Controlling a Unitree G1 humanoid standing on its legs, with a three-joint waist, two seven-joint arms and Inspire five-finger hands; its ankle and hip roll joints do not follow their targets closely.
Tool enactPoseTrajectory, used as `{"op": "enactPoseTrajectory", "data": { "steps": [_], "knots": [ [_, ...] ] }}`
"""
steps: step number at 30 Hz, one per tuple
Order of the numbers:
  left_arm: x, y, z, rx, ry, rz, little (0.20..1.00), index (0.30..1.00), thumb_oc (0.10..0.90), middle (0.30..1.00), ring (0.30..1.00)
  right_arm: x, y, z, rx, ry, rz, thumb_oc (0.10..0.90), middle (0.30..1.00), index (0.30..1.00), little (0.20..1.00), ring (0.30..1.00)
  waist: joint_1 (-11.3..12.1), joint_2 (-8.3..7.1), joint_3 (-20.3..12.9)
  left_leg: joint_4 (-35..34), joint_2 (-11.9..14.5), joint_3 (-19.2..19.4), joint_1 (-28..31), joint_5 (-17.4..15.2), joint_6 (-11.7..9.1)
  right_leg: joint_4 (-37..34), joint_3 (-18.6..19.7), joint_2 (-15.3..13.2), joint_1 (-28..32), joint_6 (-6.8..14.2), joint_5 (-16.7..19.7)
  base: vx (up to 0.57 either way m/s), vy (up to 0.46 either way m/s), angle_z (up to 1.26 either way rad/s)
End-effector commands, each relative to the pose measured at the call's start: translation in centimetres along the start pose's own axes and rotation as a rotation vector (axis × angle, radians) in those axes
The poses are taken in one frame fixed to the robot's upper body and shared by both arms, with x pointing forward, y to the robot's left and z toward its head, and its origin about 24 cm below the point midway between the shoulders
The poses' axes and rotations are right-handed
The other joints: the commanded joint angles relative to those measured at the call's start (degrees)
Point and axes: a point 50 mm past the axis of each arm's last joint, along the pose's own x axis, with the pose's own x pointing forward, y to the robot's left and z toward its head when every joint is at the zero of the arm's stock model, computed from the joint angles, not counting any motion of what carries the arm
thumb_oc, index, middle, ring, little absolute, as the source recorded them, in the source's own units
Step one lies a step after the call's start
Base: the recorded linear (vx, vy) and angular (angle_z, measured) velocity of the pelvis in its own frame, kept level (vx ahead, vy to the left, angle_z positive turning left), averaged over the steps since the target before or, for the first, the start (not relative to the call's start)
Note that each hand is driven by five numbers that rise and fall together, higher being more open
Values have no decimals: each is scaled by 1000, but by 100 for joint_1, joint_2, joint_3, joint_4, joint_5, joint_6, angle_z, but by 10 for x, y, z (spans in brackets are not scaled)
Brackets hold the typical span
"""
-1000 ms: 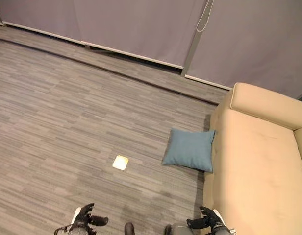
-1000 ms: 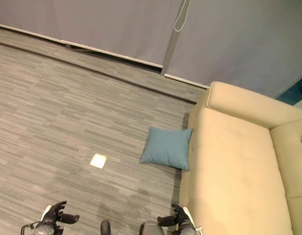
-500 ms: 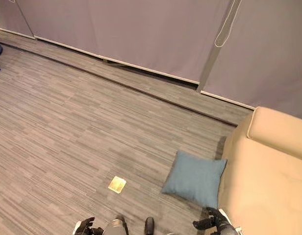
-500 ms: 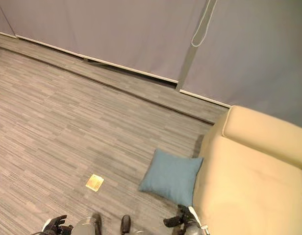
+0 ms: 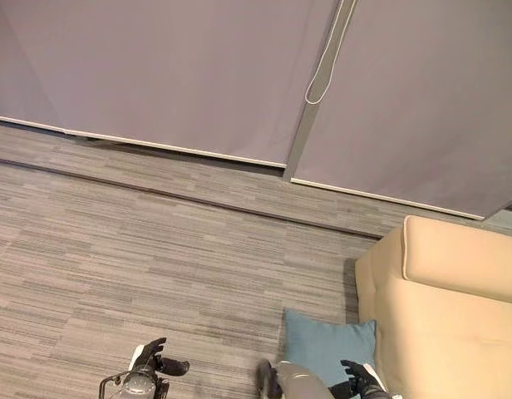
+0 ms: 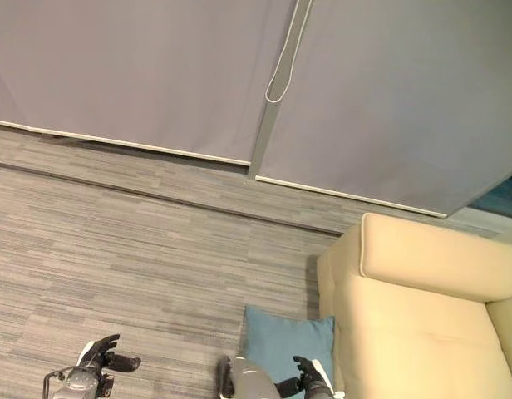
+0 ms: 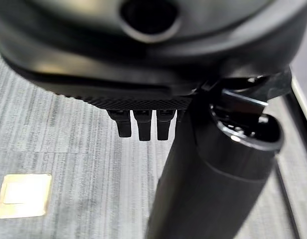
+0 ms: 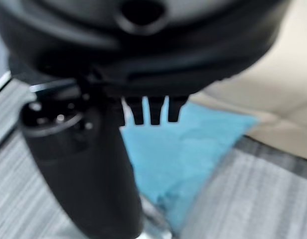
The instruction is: Pick up all the scattered cushions and arrange them neatly on the sofa.
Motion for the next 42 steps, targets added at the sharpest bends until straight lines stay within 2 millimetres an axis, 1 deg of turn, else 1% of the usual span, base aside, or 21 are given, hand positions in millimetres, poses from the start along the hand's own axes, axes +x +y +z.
{"op": "enactPoseTrajectory", "data": {
  "steps": [1, 2, 5, 8, 10, 11, 13, 16, 18, 21, 23, 26, 27, 28, 30, 32, 34, 36, 40, 41, 42],
  "knots": [
    [-2, 16, -10, 66, -8, 33, 900, 900, 800, 900, 900, 3, -27, 4, 6, -20, -85, 800, 900, 900, 900, 900, -31, -213, -32, 473, 796, 23, -1016, -8, -282, -612, 614, -670, 1538, 1520, 40, 161, -55, 45],
    [-2, 15, -9, 59, -12, 29, 900, 900, 800, 900, 900, 2, -33, -2, 21, -2, -105, 800, 900, 900, 900, 900, -40, -319, -36, 1245, 910, 120, -1240, 244, -569, -860, 621, -640, 1809, 1405, 52, 70, -40, 68],
    [-1, 14, -4, 75, -33, 28, 900, 900, 800, 900, 900, 2, -36, -1, 21, -6, -116, 800, 900, 900, 900, 900, 81, -386, 60, 2017, 1014, -6, -1575, 347, -659, -980, 774, -603, 1980, 1310, 67, 32, 7, 43],
    [-1, 12, -2, 71, -38, 21, 900, 900, 800, 900, 900, 3, -38, 0, 18, -3, -117, 800, 900, 900, 900, 900, 165, -486, 48, 1776, 1199, -220, -1949, 137, -549, -1104, 950, -744, 2063, 1378, 54, 50, 129, -69],
    [-1, 9, 0, 48, -47, 23, 900, 900, 800, 900, 900, 3, -38, 3, -22, -20, -119, 800, 900, 900, 900, 900, 308, -427, 60, 998, 1148, -858, -2009, 359, -616, -1087, 1225, -729, 2103, 1432, 56, 130, 248, -79],
    [-2, 4, -5, 70, -27, 1, 900, 900, 800, 900, 900, 3, -40, 1, 1, -7, -118, 800, 900, 900, 900, 900, 263, -331, -8, 673, 1091, -1197, -1826, 307, -621, -1007, 1440, -735, 2063, 1475, -15, 109, 222, -69],
    [-1, 4, -3, 82, -27, -1, 900, 900, 800, 900, 900, 3, -38, 0, 16, -6, -116, 800, 900, 900, 900, 900, 173, -303, -17, 588, 1164, -1045, -1749, 386, -644, -912, 1431, -774, 2016, 1487, -39, 60, 265, -90],
    [-2, 6, -4, 94, -31, 0, 900, 900, 800, 900, 900, 4, -35, 4, 20, -15, -109, 800, 900, 900, 900, 900, 120, -303, -36, 510, 1019, -956, -1670, 314, -527, -812, 1686, -848, 1822, 1610, 104, 28, 253, -80],
    [-1, 13, -5, 92, -24, 25, 900, 900, 800, 900, 900, 5, -31, 10, 12, -24, -99, 800, 900, 900, 900, 900, 101, -293, -56, 351, 1001, -668, -1517, 285, -387, -774, 1857, -880, 1688, 1721, 229, 0, 210, -71],
    [-1, 18, -7, 83, -15, 43, 900, 900, 800, 900, 900, 6, -29, 17, -6, -40, -92, 800, 900, 900, 900, 900, 176, -287, -14, 254, 1066, -403, -1429, 296, -318, -660, 1724, -927, 1521, 1790, 362, -64, 87, -123],
    [-1, 20, -8, 54, -12, 55, 900, 900, 800, 900, 900, 7, -28, 20, -24, -46, -88, 800, 900, 900, 900, 900, 345, -234, 45, 198, 1169, -166, -1310, 263, -298, -538, 942, -1164, 1472, 1744, 297, -44, 75, -119],
    [-2, 20, -14, 20, 11, 59, 900, 900, 800, 900, 900, 7, -28, 18, -41, -41, -85, 800, 900, 900, 900, 900, 548, -166, 25, 58, 1304, 351, -1100, 269, -311, -483, -704, -1632, 1695, 1606, 109, -69, 84, -121],
    [-5, 18, -23, 0, 42, 56, 900, 900, 800, 900, 900, 8, -28, 20, -68, -41, -81, 800, 900, 900, 900, 900, 674, -134, -51, -46, 1379, 725, -909, 180, -360, -453, -1543, -1791, 1836, 1648, 49, 23, 29, -148],
    [-6, 17, -27, -2, 56, 51, 900, 900, 800, 900, 900, 8, -28, 20, -77, -43, -83, 800, 900, 900, 900, 900, 683, -115, -67, -76, 1387, 829, -829, 163, -372, -463, -1674, -1787, 1871, 1656, 20, 51, 5, -144],
    [-6, 15, -28, -1, 59, 44, 900, 900, 800, 900, 900, 8, -30, 21, -83, -45, -87, 800, 900, 900, 900, 900, 623, -96, -74, -61, 1390, 882, -795, 169, -378, -388, -1598, -1761, 1788, 1689, 47, 58, -51, -151],
    [-6, 10, -27, 24, 53, 24, 900, 900, 800, 900, 900, 7, -32, 17, -73, -35, -92, 800, 900, 900, 900, 900, 476, -113, -91, -19, 1368, 922, -743, 120, -365, -582, -1129, -1578, 1756, 1725, 82, 124, -122, -41],
    [-6, 3, -25, 42, 43, 1, 900, 900, 800, 900, 900, 7, -35, 13, -62, -20, -106, 800, 900, 900, 900, 900, 436, -75, -135, -56, 1376, 1104, -631, 62, -391, -886, -1130, -1506, 1886, 1753, 162, 118, -147, -3],
    [-5, -6, -18, 59, 21, -32, 900, 900, 800, 900, 900, 6, -35, 8, -44, -3, -111, 800, 900, 900, 900, 900, 257, -34, -146, 260, 1485, 1151, -674, -19, -502, -1169, -765, -1289, 1937, 1704, 159, 90, -141, -46],
    [-5, -13, -12, 82, 0, -61, 900, 900, 800, 900, 900, 4, -39, -1, -41, 24, -118, 800, 900, 900, 900, 900, 144, -32, -136, 1001, 1795, 1272, -802, -65, -658, -1423, -582, -1058, 2106, 1553, 121, 95, -139, -23],
    [-4, -15, -9, 86, -8, -68, 900, 900, 800, 900, 900, 4, -41, -3, -51, 32, -124, 800, 900, 900, 900, 900, 132, -38, -93, 1335, 1873, 1193, -868, 45, -695, -1487, -452, -963, 2177, 1487, 101, 3, -83, -55],
    [-4, -20, -4, 72, -25, -78, 900, 900, 800, 900, 900, 4, -43, -3, -44, 34, -130, 800, 900, 900, 900, 900, 186, -95, -49, 1652, 1841, 911, -1114, 369, -690, -1569, -299, -890, 2184, 1353, 155, 40, -85, -100]
  ]
}}
